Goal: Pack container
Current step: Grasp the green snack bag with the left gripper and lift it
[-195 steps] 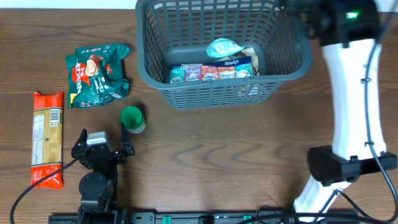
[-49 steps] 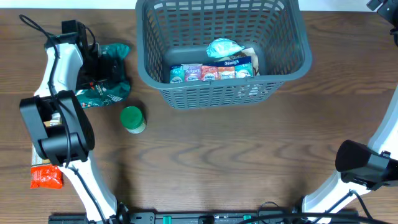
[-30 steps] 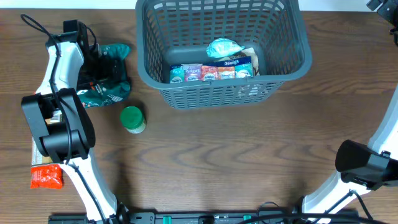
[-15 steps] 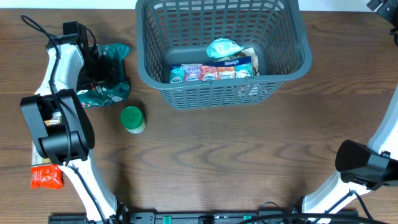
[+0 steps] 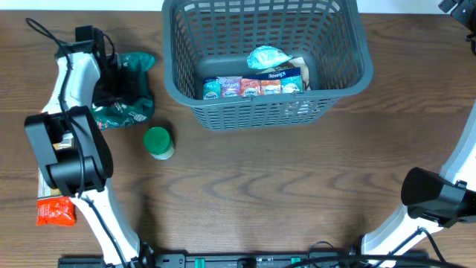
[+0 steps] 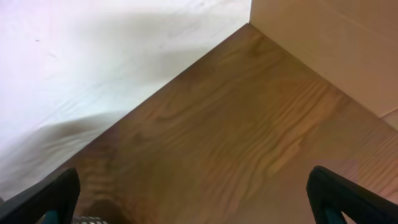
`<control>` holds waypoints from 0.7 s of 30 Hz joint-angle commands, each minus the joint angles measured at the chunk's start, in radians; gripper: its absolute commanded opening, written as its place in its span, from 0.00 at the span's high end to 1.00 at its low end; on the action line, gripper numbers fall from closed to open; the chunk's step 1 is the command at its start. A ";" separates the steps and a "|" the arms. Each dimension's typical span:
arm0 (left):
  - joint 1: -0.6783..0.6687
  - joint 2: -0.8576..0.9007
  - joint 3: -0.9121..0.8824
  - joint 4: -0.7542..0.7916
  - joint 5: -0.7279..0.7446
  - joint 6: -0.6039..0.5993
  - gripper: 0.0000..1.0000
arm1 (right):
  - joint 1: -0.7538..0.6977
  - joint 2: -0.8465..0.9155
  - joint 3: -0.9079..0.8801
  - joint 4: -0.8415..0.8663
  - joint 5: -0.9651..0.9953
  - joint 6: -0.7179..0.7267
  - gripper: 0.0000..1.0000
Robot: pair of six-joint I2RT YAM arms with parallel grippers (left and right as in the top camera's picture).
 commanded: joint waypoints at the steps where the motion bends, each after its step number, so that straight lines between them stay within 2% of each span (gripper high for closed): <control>1: 0.000 0.233 -0.112 0.016 0.031 0.018 0.94 | -0.001 -0.009 0.002 -0.002 0.004 0.012 0.01; 7: 0.000 0.221 -0.110 -0.006 0.031 0.102 0.94 | -0.001 -0.009 0.002 -0.002 0.004 0.012 0.01; 13: 0.001 0.156 -0.069 -0.053 0.031 0.103 0.94 | -0.001 -0.009 0.002 -0.002 0.004 0.012 0.01; 21: 0.001 -0.076 -0.053 -0.061 0.027 0.103 0.94 | -0.001 -0.009 0.002 -0.002 0.004 0.012 0.01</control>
